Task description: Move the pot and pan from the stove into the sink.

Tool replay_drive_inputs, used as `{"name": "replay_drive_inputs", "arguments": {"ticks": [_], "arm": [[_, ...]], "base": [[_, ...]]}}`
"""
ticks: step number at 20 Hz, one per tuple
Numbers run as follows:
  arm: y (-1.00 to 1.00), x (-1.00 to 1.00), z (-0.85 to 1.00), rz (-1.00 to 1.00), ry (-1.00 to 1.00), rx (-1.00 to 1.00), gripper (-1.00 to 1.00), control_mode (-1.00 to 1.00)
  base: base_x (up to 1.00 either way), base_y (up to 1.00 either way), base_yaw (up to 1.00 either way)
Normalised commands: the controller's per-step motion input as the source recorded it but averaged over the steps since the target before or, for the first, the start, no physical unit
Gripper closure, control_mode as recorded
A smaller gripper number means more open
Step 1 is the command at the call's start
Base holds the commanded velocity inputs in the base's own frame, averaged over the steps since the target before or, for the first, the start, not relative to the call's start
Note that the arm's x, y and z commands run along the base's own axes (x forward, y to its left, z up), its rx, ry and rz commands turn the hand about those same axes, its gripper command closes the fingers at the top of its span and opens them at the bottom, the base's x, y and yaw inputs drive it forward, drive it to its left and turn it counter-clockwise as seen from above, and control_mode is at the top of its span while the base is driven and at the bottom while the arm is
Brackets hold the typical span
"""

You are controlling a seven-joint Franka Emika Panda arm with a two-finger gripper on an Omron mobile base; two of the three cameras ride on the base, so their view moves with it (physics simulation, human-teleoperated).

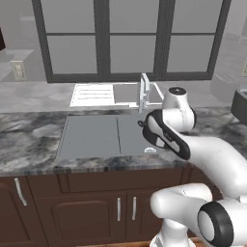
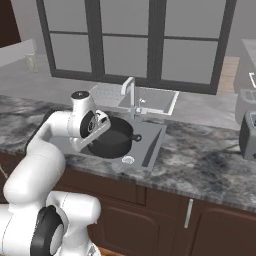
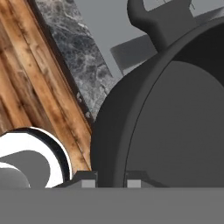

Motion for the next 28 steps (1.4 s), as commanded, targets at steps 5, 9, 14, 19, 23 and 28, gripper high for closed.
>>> {"name": "replay_drive_inputs", "arguments": {"ticks": [5, 9, 14, 19, 23, 28], "arm": [[-0.02, 0.38, -0.27, 0.01, 0.0, -0.03, 1.0, -1.0], [0.0, 0.38, -0.22, 0.0, -0.01, -0.03, 1.0, -1.0], [0.0, 0.29, -0.14, 0.0, -0.02, -0.02, 1.0, -1.0], [0.0, 0.02, -0.02, 0.0, 0.0, 0.0, 1.0, -1.0], [0.0, 0.1, -0.02, 0.0, 0.0, 0.0, 1.0, -1.0], [-0.01, 0.27, -0.14, 0.0, -0.02, 0.0, 1.0, -1.0]], "base": [[0.0, 0.0, 0.0], [0.0, 0.0, 0.0], [0.0, 0.0, 0.0], [0.0, 0.0, 0.0], [0.0, 0.0, 0.0], [0.0, 0.0, 0.0]]}}
